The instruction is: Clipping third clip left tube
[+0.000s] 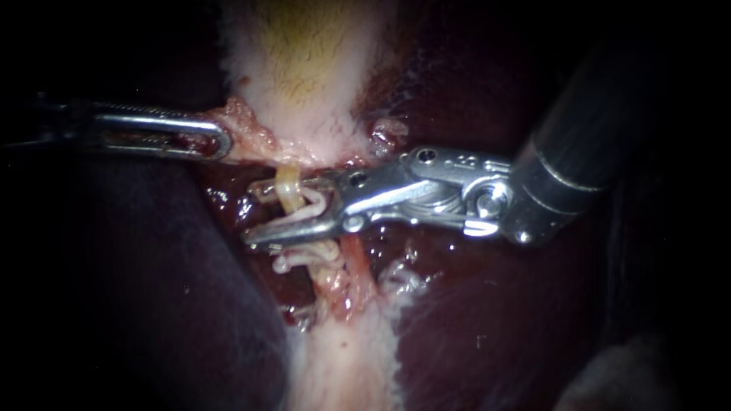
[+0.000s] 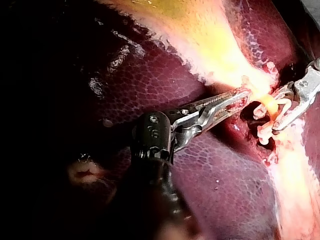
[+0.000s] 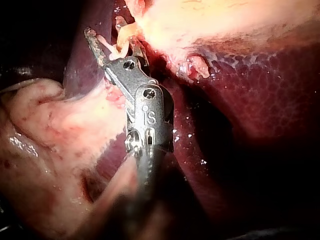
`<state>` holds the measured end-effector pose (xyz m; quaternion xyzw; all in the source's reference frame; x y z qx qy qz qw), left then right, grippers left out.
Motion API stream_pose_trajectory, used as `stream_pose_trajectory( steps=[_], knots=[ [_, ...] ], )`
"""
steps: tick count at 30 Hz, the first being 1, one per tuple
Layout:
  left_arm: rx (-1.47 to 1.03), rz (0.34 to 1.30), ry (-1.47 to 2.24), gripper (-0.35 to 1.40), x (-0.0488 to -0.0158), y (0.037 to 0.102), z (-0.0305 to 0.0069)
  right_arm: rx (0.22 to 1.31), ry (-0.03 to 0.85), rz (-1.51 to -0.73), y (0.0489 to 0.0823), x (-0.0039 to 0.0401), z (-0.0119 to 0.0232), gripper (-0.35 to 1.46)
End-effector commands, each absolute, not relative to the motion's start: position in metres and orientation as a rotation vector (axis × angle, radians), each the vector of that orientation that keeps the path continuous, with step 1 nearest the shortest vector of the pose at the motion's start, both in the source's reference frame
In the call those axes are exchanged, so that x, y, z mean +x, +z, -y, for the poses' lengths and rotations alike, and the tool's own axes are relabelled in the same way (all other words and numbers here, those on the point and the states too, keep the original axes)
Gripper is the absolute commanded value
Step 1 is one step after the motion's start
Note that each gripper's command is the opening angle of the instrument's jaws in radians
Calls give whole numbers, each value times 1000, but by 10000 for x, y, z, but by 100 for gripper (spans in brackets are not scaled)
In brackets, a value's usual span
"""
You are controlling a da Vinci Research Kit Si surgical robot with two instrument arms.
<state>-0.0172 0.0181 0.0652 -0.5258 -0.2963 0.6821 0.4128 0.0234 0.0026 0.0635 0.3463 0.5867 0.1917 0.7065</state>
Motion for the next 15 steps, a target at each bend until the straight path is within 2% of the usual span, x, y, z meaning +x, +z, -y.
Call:
stream_pose_trajectory(
  steps=[1, 8, 11, 15],
  knots=[
    [-1322, 745, 1715, -35, -172, 652, -181, 769, 424, -1304, 636, 233, -27, 8],
    [-1322, 745, 1715, -35, -172, 652, -181, 779, 433, -1300, 636, 231, -27, -12],
    [-1322, 745, 1715, -35, -172, 652, -181, 837, 481, -1277, 635, 228, -27, -35],
    [-1321, 742, 1715, -35, -172, 652, -181, 897, 516, -1251, 636, 225, -27, -35]
  ],
)
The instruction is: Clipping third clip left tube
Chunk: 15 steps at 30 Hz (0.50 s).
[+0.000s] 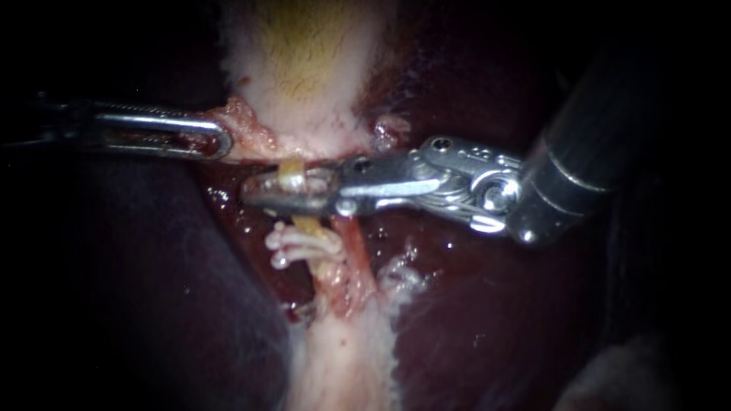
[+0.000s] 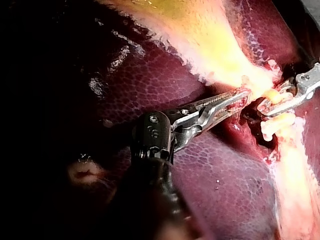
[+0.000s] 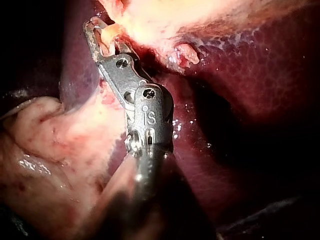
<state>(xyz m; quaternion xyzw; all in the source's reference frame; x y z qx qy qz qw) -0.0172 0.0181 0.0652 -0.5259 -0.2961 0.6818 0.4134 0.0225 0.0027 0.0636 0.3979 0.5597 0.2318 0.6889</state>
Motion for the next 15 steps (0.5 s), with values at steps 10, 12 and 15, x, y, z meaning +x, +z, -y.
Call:
stream_pose_trajectory(
  steps=[10, 12, 15],
  knots=[
    [-1325, 739, 1719, -35, -172, 652, -181, 935, 510, -1233, 637, 224, -28, -35],
    [-1325, 739, 1719, -35, -172, 652, -181, 938, 514, -1231, 638, 224, -27, -35],
    [-1324, 736, 1719, -35, -172, 653, -182, 936, 516, -1231, 638, 224, -27, -35]
  ],
)
